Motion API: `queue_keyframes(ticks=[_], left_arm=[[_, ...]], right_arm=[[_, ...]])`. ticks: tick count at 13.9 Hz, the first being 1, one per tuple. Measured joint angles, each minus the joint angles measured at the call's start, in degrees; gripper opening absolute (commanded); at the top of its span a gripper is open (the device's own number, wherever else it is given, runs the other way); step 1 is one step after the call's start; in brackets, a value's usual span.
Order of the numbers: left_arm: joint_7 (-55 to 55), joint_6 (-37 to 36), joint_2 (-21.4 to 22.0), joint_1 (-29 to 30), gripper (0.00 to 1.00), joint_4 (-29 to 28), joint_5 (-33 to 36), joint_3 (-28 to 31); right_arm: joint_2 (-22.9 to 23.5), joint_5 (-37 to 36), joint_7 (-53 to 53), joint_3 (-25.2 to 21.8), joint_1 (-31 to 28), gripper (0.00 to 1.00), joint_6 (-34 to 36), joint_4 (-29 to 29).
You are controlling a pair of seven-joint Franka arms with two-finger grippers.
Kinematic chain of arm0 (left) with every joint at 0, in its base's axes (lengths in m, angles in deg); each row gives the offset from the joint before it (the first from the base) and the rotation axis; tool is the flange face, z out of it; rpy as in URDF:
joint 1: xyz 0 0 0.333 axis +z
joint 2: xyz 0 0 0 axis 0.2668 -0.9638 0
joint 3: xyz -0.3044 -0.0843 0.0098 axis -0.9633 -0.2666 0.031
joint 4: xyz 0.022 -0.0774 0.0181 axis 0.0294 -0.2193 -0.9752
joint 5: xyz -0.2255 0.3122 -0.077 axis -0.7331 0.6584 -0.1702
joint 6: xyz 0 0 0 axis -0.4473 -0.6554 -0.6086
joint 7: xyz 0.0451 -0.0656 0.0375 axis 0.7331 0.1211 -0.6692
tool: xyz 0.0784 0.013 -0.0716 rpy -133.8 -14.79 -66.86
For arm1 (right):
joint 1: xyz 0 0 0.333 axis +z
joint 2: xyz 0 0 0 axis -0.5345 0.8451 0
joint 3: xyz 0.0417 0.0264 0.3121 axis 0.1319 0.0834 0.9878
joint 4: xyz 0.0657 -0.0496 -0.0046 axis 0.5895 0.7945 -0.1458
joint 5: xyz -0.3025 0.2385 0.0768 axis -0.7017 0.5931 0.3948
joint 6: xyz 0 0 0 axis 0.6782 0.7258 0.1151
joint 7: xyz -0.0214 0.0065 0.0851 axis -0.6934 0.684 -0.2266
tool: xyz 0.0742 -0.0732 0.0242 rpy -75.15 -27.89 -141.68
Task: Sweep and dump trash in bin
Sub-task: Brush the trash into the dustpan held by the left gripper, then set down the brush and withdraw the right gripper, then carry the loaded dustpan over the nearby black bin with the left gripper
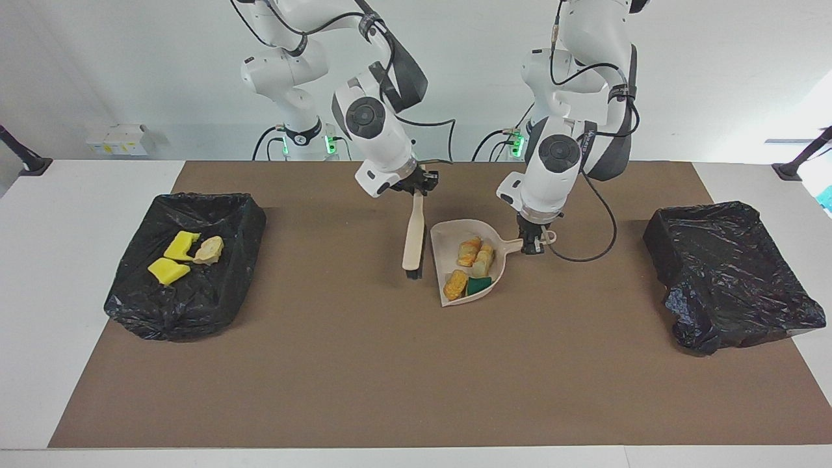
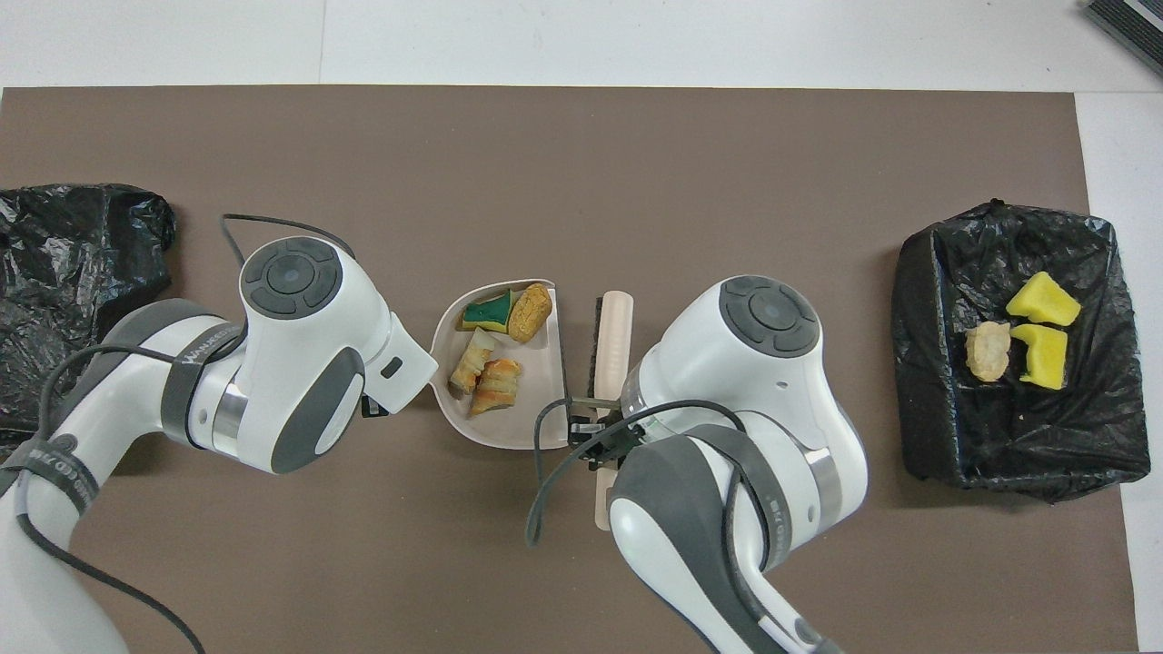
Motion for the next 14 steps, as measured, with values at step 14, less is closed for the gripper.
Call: queue_keyframes(ticks=[14], left_arm=[[15.37, -4.46, 1.69, 12.30, 0.00, 5.23, -0.01, 0.53]], right_arm=[[-2.05, -8.00, -14.19, 1.25, 17.39, 0.00, -5.50, 6.75]])
